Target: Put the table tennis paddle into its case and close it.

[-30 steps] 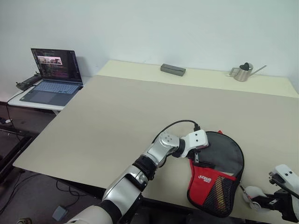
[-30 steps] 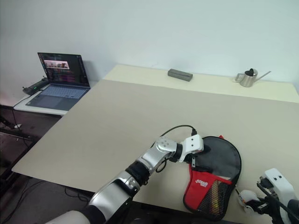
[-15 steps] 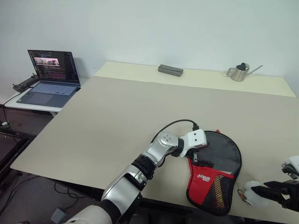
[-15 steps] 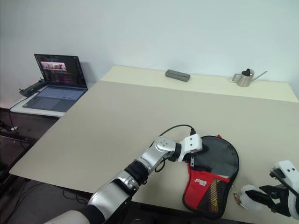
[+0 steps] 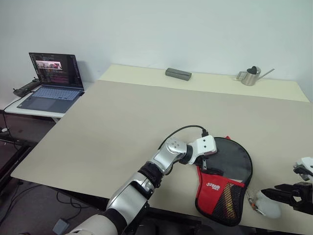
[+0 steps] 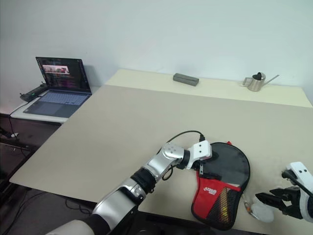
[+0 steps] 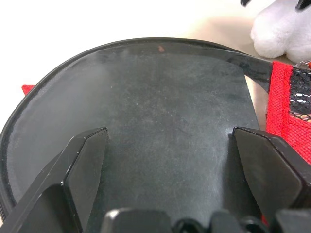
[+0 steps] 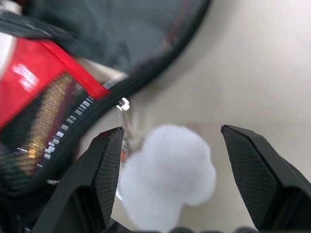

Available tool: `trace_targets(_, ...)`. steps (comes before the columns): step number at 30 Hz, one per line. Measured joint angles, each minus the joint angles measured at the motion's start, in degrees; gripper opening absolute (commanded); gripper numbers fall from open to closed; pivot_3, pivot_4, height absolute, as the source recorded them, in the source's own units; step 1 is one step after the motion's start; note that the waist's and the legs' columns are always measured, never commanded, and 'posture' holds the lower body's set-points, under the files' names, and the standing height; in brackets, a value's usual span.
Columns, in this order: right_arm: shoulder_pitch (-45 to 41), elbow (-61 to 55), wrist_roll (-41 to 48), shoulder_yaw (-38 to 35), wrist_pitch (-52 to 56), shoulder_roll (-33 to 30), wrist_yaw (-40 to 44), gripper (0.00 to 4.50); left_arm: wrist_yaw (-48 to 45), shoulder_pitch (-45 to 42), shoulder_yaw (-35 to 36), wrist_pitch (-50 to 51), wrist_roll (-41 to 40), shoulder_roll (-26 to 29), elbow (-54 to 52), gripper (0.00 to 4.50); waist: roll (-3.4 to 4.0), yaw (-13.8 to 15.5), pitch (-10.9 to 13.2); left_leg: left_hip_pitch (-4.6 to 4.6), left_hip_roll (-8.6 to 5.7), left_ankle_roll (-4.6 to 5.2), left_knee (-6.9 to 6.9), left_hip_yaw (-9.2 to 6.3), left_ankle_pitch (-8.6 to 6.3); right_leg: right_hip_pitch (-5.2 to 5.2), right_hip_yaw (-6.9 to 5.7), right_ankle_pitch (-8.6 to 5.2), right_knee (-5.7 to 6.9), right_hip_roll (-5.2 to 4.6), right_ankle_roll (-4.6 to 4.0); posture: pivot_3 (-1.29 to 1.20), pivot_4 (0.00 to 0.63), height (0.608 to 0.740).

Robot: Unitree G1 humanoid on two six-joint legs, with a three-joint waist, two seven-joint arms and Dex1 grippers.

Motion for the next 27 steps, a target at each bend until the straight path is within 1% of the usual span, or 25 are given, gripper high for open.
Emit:
trace_targets(12,0.23,1.17,-1.73,2.25,-0.08,0.32,-0.59,3.50,0.04,-0.11,0.00,-0.19,0.00,-0.04,0.25,4.50,0.00,0.00,0.00,0.00,0.00,0.00,0.00,0.00,0.00,0.00,0.00,-0.01,-0.01,0.00,0.02,0.00,0.150,0.740)
trace_targets(14,-0.61,1.17,-1.72,2.26,-0.06,1.10,-0.76,3.50,0.05,-0.11,0.05,-0.37,0.00,-0.04,0.31,4.50,-0.01,0.00,0.00,0.00,0.00,0.00,0.00,0.00,0.00,0.00,0.00,-0.01,-0.01,0.00,0.03,0.00,0.150,0.740)
trace_targets(19,-6.78,1.53,-1.10,2.25,1.38,2.16,-1.89,3.50,-0.79,0.51,2.84,-0.99,-1.74,0.03,0.91,4.50,0.02,-0.31,0.10,-0.10,0.03,0.00,-0.01,0.01,0.00,-0.16,0.02,0.00,0.03,0.02,0.01,0.00,0.150,0.740)
trace_targets(21,-8.59,2.11,-0.56,2.36,1.96,2.25,-2.26,3.50,-2.96,0.64,4.34,0.25,-3.51,1.09,0.32,4.50,0.05,-0.54,0.14,-0.26,0.06,0.00,-0.02,0.01,0.01,-0.35,0.02,0.05,0.08,0.07,-0.11,0.00,0.150,0.740)
trace_targets(22,-9.79,2.66,-0.32,2.47,2.37,2.38,-2.48,3.50,-4.76,0.71,5.18,1.44,-4.63,2.27,-0.66,4.50,0.15,-0.79,0.20,-0.32,0.06,0.00,-0.02,0.02,0.01,-0.44,0.02,0.15,0.11,0.09,-0.29,0.00,0.150,0.740)
trace_targets(23,-11.00,3.06,-0.04,2.63,2.67,2.44,-2.79,3.50,-6.78,1.05,6.31,3.14,-6.23,3.73,-2.37,4.50,0.32,-1.33,0.32,-0.35,0.06,-0.01,-0.02,0.05,0.01,-0.49,0.04,0.16,0.16,0.09,-0.30,0.00,0.150,0.740)
trace_targets(25,-12.95,4.01,0.03,3.47,2.79,2.46,-3.04,3.50,-9.98,1.91,8.81,7.23,-9.54,6.29,-5.62,4.50,0.55,-2.14,0.56,-0.44,0.07,0.00,-0.03,0.19,0.02,-0.70,0.08,0.17,0.27,0.08,-0.32,0.00,0.150,0.740)
trace_targets(27,-16.00,5.65,0.03,5.42,2.79,2.57,-3.72,3.50,-12.85,2.69,11.45,13.40,-14.01,8.95,-11.23,4.50,0.57,-2.79,0.89,-0.72,0.08,-0.03,-0.01,0.23,0.05,-1.05,0.11,0.20,0.40,0.08,-0.36,0.00,0.150,0.740)
